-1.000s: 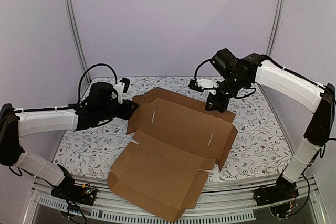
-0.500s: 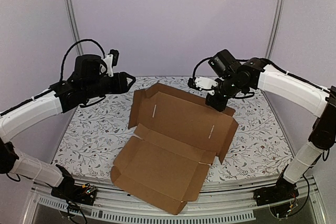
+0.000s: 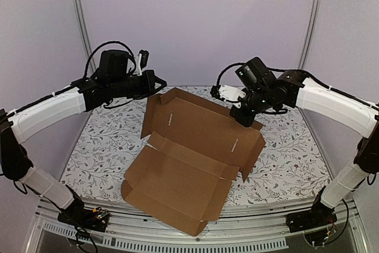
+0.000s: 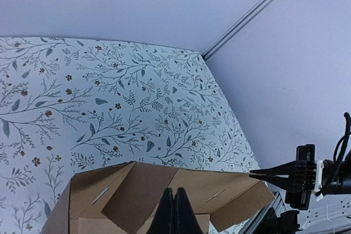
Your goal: Fold the paper box
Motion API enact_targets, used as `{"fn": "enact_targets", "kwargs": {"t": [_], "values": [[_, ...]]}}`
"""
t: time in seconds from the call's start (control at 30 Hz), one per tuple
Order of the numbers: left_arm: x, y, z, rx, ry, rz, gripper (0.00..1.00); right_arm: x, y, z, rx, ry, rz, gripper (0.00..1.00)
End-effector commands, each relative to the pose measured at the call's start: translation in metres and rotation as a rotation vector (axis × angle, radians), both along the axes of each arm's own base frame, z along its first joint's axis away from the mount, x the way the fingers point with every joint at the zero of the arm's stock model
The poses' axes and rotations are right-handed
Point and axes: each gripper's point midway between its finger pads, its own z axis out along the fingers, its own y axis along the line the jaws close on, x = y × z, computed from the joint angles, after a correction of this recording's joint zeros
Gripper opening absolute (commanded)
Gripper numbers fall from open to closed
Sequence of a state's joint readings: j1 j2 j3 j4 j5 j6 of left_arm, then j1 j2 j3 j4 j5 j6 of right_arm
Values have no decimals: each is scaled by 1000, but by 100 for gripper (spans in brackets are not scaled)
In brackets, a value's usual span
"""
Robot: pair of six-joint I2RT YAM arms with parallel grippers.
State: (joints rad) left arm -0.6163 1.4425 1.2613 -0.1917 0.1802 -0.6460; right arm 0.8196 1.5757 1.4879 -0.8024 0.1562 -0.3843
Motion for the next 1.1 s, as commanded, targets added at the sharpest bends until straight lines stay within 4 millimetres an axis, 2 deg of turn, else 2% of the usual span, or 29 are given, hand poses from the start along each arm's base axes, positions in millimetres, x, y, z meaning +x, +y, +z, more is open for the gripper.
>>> {"fn": "enact_targets", "kwargs": {"t": [0.0,0.17,0.3,0.43,0.7,1.07], "values": [[11,-2,-10,-18,50,59,0,-2,2,14,46,-44,-19,0],[19,-1,-24,-14,85,97,0,-4,3,14,53,-48,-22,0],[14,-14,-36,-22,130,36,0,0,1,17,55,-64,-47,0],[7,-18,-46,-21,165,10,0,5,0,20,59,-80,-71,0],[-10,-30,-47,-46,192,-54,0,9,4,20,67,-83,-89,0],[-3,-51,-43,-111,176,-93,0,-10,22,20,79,-69,-28,0]]}}
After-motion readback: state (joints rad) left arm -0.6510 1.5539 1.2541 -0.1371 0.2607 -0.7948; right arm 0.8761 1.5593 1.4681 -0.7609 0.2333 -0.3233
